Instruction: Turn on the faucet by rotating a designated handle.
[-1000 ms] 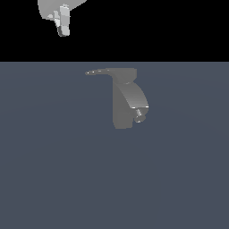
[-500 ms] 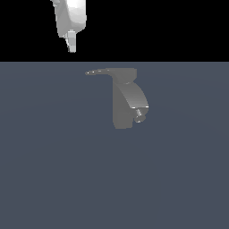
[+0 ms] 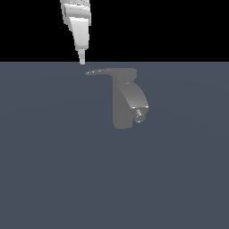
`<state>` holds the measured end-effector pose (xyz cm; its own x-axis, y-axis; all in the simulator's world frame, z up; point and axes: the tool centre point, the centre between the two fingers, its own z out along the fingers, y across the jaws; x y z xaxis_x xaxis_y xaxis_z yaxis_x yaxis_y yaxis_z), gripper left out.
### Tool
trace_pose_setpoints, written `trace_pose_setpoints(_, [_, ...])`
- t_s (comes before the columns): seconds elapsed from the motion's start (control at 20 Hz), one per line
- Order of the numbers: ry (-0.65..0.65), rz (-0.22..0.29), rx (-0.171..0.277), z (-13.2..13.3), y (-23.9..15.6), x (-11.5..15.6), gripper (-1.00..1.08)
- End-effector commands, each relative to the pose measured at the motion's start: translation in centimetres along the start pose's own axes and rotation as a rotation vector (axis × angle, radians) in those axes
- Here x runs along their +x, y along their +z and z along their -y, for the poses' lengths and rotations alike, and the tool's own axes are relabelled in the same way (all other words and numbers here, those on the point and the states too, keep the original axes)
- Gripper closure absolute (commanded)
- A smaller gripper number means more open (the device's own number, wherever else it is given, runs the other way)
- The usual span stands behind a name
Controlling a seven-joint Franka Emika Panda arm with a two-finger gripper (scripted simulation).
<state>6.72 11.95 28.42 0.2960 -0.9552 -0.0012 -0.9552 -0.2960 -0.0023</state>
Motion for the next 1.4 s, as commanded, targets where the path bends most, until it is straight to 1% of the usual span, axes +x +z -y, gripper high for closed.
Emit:
trace_pose_setpoints(0.0, [0.057,-0.002,0.000,1.3,0.9,0.9,1.08])
trace_pose_setpoints(0.3, [0.161,-0.003,-0.002,3.7,2.5,2.9,1.08])
trace_pose_setpoints(0.65, [0.230,-0.003,-0.002,5.1,3.5,4.3,1.08])
trace_pose_setpoints(1.15, [0.242,-0.002,-0.002,5.3,3.6,4.6,1.08])
trace_pose_setpoints(1.35, [0.242,-0.002,-0.002,4.4,3.6,4.4,1.08])
